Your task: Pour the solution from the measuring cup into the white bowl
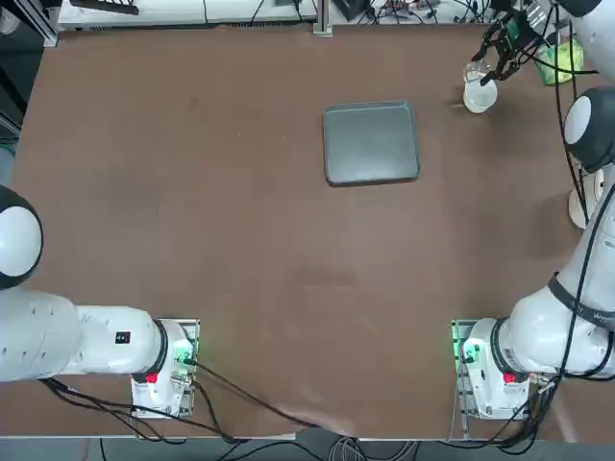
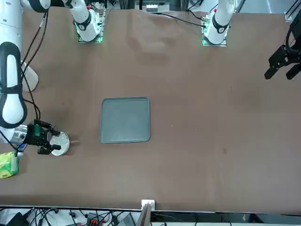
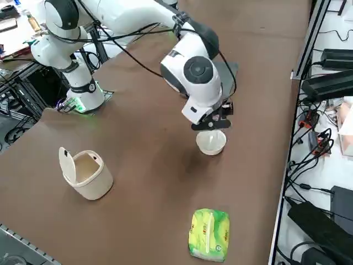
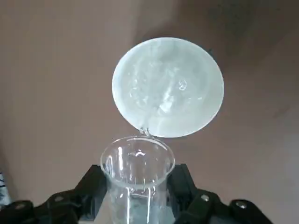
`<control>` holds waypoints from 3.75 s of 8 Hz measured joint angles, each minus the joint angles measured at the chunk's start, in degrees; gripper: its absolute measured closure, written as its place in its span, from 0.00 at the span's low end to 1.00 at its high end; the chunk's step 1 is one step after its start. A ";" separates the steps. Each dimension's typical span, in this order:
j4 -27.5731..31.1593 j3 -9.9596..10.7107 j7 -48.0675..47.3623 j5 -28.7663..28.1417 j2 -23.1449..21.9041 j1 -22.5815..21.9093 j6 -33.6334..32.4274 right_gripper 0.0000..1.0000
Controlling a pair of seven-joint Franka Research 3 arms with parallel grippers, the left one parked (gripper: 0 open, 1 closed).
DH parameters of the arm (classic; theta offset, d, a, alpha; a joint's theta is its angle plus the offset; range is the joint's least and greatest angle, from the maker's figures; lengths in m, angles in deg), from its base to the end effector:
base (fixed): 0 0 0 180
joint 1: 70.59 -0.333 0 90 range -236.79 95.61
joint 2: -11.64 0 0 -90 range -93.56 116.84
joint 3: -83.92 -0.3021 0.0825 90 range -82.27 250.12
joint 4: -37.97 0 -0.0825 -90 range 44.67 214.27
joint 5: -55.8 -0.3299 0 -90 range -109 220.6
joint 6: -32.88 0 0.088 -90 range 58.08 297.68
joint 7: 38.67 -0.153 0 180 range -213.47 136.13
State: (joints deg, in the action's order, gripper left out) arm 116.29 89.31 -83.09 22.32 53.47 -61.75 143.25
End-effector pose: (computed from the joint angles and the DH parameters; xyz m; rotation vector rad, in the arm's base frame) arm 0.6562 -0.0908 0.2569 -2.1911 1.5948 0.3814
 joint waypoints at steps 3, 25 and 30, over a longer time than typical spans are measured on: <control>1.39 0.01 3.93 -8.76 0.80 3.97 -0.01 0.26; 18.17 -1.06 -81.95 71.26 -3.85 -20.98 -17.37 0.26; 26.84 -1.07 -104.89 78.73 -1.31 -27.24 -17.62 0.26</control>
State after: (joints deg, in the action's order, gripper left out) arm 143.12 88.24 -187.99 101.05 52.17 -88.99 125.63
